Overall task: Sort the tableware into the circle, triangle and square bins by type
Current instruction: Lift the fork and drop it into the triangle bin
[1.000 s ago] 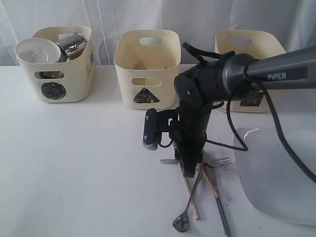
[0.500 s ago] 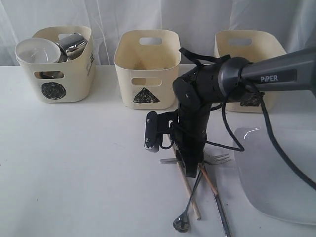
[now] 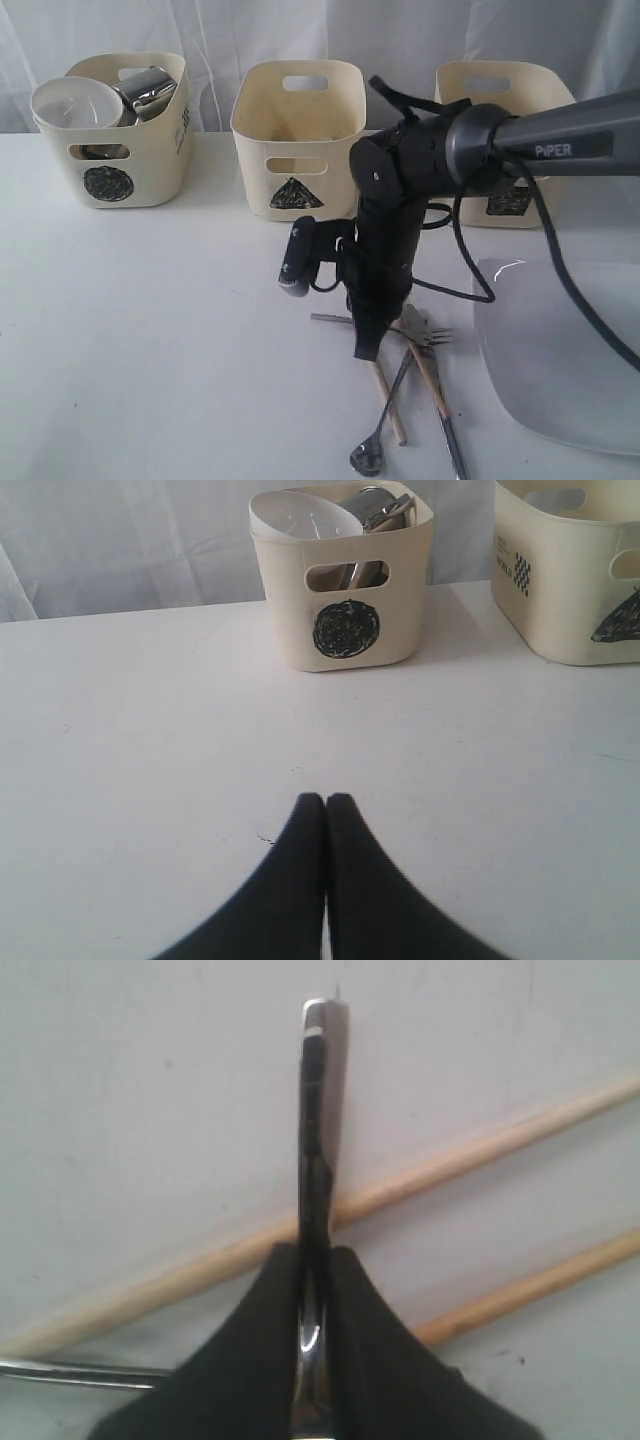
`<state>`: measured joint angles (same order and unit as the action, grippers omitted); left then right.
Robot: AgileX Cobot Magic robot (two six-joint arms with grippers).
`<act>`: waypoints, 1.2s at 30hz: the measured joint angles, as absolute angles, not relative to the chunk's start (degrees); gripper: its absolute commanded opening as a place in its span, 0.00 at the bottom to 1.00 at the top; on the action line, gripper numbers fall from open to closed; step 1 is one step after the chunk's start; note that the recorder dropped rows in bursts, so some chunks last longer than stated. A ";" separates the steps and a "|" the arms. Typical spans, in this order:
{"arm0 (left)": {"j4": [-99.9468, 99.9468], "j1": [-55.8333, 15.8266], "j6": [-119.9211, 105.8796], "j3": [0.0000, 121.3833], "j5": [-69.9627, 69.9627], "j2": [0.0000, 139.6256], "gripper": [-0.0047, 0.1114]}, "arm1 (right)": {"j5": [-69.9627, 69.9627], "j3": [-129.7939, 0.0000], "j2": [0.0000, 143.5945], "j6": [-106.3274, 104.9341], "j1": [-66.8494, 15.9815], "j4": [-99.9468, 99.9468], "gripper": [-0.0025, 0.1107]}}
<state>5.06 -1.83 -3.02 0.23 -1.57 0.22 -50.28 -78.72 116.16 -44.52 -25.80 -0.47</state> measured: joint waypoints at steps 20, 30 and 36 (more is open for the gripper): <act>5.06 -1.83 -3.02 0.23 -1.57 0.22 0.06 | -13.93 -77.79 100.47 -10.75 -21.63 24.38 0.02; 5.06 -1.83 -3.02 0.23 -1.57 0.22 0.06 | -2.61 -81.41 106.18 2.42 -14.56 26.99 0.02; 5.06 -1.83 -3.02 0.23 -1.57 0.22 0.06 | -9.42 -97.95 118.35 0.60 -14.31 26.50 0.02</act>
